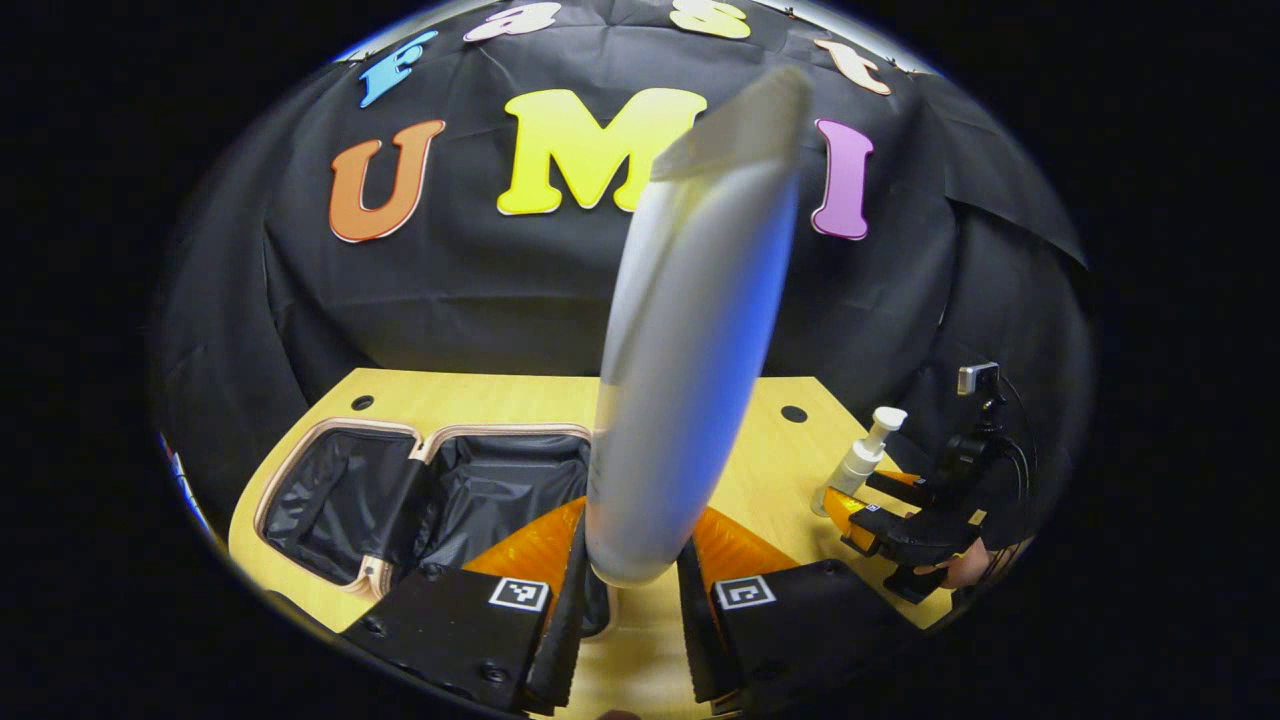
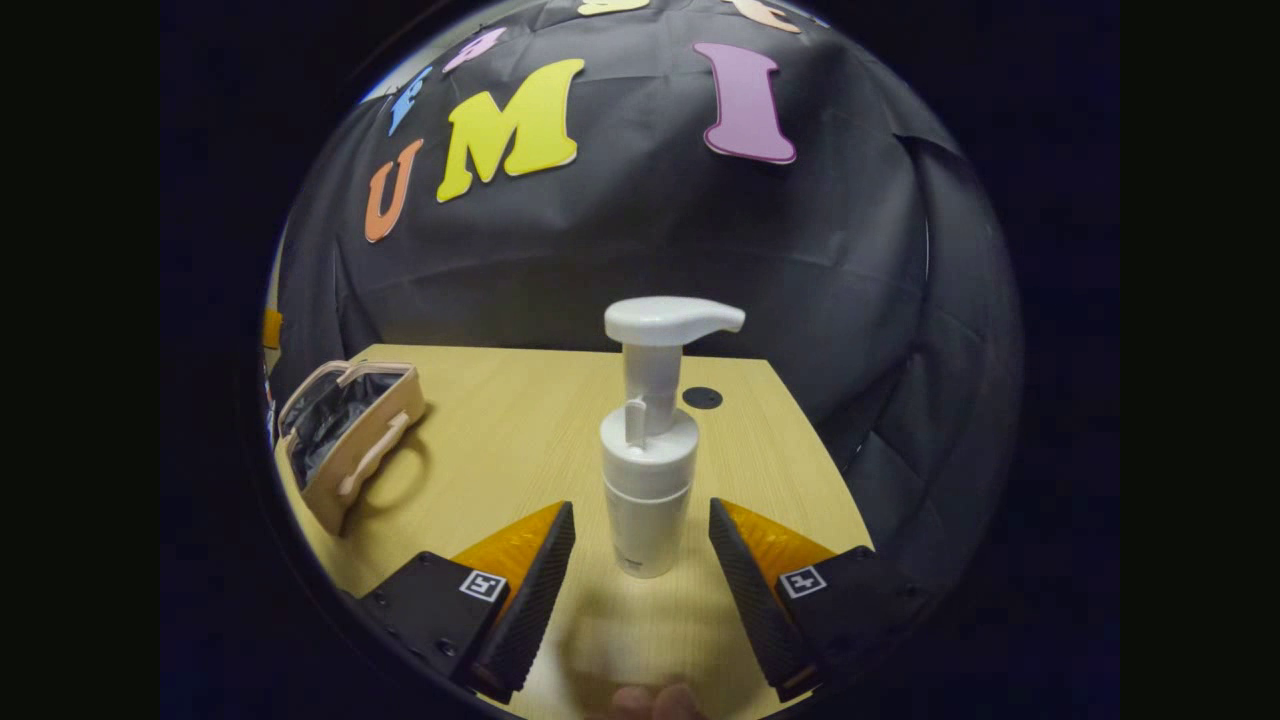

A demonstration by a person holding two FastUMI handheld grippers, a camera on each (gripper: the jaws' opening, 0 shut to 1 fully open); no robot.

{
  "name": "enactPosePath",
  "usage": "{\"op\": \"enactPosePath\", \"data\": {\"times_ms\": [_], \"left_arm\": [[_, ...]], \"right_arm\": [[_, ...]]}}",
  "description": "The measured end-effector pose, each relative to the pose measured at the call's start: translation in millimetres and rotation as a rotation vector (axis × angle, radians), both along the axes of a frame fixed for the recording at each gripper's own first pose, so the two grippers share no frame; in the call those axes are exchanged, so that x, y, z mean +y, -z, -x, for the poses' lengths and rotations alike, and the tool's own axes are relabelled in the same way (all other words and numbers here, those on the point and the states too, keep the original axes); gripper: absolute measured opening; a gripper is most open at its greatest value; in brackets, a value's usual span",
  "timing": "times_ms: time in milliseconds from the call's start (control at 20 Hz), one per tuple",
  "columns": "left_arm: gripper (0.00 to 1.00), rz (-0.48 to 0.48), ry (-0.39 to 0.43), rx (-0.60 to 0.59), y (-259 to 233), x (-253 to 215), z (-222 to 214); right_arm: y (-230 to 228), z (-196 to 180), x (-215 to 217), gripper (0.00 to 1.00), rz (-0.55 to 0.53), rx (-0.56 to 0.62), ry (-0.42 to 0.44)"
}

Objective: First open the suitcase, pack the skin care products into it, and then close the suitcase.

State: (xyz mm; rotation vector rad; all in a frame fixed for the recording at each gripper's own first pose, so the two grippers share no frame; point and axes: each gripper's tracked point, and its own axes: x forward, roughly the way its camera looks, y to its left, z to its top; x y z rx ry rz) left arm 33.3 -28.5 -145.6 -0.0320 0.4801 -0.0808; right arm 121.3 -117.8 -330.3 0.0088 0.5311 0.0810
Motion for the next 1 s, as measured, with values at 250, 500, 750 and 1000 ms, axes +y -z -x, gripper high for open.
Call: {"op": "enactPosePath", "data": {"times_ms": [250, 500, 750, 1000], "left_arm": [[0.46, -0.006, -0.091, 0.027, 11, 36, 4], [0.46, 0.021, -0.169, 0.075, 26, 79, 15], [0.46, 0.056, -0.175, 0.119, 37, 122, 15], [0.46, 0.085, -0.068, 0.182, 71, 131, 3]], "right_arm": [[22, -18, -1, 0.71, -0.032, 0.037, 0.036], [21, -24, -1, 0.51, -0.002, 0.027, 0.032], [-1, -10, -2, 0.48, 0.001, 0.04, 0.025], [-76, 16, 8, 0.46, -0.054, 0.013, 0.004]]}}
